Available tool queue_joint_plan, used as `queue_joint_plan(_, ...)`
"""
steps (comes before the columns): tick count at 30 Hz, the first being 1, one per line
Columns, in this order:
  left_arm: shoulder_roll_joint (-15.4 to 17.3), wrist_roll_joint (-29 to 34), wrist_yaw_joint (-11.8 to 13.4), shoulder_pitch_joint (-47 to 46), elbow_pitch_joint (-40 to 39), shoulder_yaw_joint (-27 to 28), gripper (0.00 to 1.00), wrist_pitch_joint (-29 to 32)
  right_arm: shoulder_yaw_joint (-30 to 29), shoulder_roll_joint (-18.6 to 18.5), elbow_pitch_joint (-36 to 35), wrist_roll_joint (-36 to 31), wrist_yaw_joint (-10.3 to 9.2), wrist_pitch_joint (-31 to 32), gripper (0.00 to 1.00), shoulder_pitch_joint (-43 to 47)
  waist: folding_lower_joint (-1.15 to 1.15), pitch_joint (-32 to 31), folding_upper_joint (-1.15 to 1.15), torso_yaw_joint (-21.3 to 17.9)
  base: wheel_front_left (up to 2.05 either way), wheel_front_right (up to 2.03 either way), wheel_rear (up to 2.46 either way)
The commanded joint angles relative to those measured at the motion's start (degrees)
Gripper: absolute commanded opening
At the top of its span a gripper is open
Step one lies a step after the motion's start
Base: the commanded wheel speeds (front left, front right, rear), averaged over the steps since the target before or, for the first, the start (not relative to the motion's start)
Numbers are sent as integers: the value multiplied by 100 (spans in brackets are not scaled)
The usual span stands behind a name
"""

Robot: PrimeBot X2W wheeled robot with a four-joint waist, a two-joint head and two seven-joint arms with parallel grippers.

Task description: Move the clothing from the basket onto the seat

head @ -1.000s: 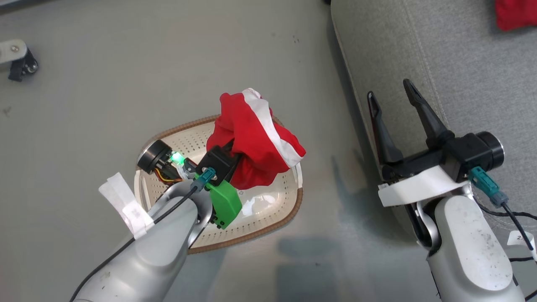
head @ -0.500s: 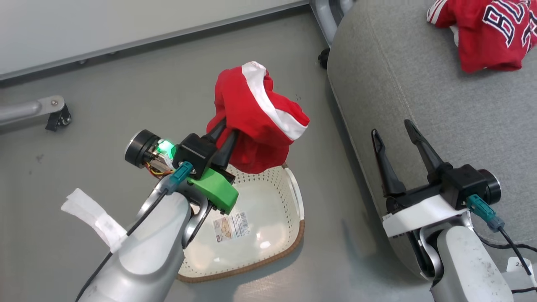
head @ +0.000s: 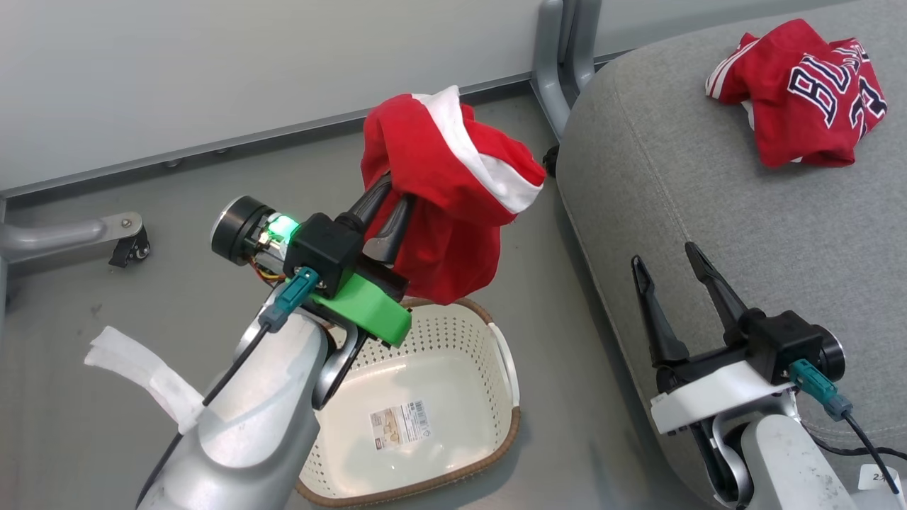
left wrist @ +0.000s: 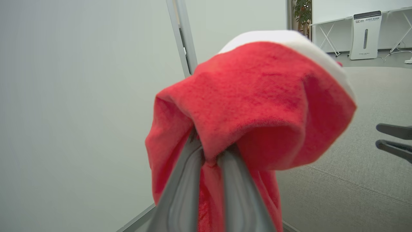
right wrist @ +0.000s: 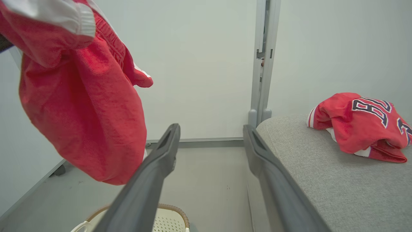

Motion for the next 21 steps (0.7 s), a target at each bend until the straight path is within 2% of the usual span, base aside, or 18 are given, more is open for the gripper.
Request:
queue_joint_plan(1,-6,61,-22,59,-33,34,0,-18,-12,-22,-10,31,-8,-3,100,76,0,-43,0,10,0,0,0)
queue_joint_plan(13,-45,110,-65,110,-106,47,0,-18,73,-21,-198,53,-8,-3,100,130,0,-115,0,22,0,0,0)
queue_joint_plan(21,-140,139,-81,-20,-35,29,0,-18,816,-21,-496,190,-8,-3,100,-121,0,-52,0,21,0,0,0)
